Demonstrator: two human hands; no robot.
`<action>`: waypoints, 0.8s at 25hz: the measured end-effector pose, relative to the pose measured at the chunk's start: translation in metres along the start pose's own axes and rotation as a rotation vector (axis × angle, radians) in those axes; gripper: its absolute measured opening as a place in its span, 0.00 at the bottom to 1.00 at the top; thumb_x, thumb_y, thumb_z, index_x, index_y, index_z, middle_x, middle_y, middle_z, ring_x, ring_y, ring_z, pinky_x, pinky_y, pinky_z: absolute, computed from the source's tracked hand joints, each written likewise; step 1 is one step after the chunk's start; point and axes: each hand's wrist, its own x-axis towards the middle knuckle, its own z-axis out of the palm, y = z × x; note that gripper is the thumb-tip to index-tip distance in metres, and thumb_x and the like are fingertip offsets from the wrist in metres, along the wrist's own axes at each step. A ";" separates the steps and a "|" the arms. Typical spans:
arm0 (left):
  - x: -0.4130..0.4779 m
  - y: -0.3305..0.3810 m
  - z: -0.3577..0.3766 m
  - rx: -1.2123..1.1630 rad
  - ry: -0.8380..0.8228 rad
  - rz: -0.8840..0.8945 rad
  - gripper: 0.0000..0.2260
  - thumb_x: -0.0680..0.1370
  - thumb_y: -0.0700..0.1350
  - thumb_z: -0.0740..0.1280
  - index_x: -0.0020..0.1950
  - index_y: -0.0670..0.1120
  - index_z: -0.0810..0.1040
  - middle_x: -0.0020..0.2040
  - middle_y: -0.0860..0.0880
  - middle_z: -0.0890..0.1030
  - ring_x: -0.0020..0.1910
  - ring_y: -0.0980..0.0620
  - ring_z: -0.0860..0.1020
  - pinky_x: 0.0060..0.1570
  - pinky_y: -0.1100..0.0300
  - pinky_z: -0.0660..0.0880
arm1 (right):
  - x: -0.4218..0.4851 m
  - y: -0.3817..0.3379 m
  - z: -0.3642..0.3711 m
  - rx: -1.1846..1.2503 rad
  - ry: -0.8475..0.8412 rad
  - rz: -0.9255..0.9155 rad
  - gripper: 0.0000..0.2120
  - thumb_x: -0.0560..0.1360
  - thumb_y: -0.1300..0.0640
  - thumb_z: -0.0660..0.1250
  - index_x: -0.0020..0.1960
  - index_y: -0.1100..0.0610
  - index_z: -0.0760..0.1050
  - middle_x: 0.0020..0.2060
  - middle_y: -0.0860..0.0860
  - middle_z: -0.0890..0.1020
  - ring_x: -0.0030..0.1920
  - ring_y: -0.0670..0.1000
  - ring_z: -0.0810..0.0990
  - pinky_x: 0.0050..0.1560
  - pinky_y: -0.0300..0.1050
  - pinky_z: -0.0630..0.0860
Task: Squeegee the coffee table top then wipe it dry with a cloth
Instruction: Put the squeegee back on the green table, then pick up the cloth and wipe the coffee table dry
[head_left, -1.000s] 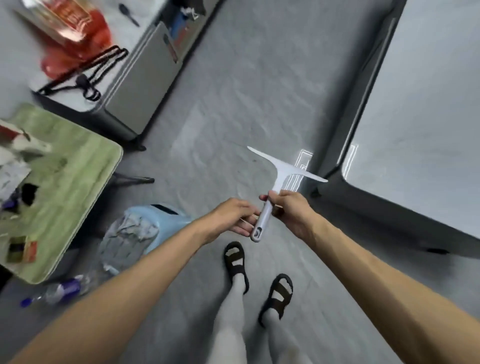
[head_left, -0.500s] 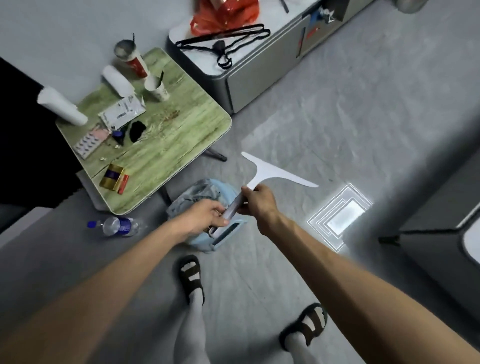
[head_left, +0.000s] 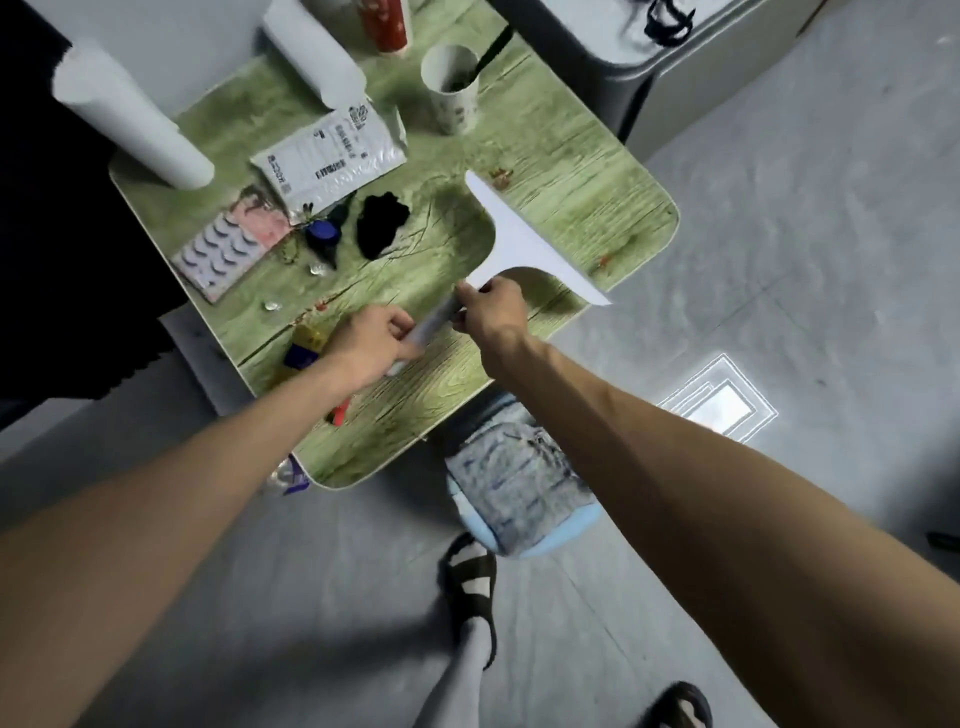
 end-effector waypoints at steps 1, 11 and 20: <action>0.010 -0.010 -0.001 0.047 0.031 0.014 0.11 0.72 0.42 0.73 0.54 0.47 0.79 0.49 0.50 0.83 0.47 0.49 0.82 0.50 0.54 0.78 | 0.011 0.004 0.013 -0.007 0.008 0.010 0.14 0.76 0.58 0.68 0.33 0.56 0.71 0.37 0.59 0.82 0.41 0.61 0.83 0.50 0.61 0.80; -0.003 -0.001 0.025 0.351 0.303 0.357 0.15 0.74 0.38 0.70 0.60 0.43 0.72 0.59 0.43 0.74 0.53 0.45 0.75 0.44 0.58 0.71 | -0.007 0.041 -0.059 0.053 -0.118 0.065 0.08 0.79 0.63 0.63 0.55 0.67 0.75 0.37 0.57 0.78 0.32 0.52 0.76 0.35 0.44 0.77; 0.003 -0.027 0.194 0.362 -0.216 0.190 0.33 0.74 0.49 0.72 0.74 0.45 0.60 0.66 0.38 0.74 0.62 0.38 0.74 0.57 0.50 0.72 | 0.006 0.221 -0.156 -0.826 0.017 0.077 0.32 0.72 0.45 0.72 0.68 0.59 0.66 0.60 0.61 0.75 0.60 0.63 0.73 0.55 0.52 0.71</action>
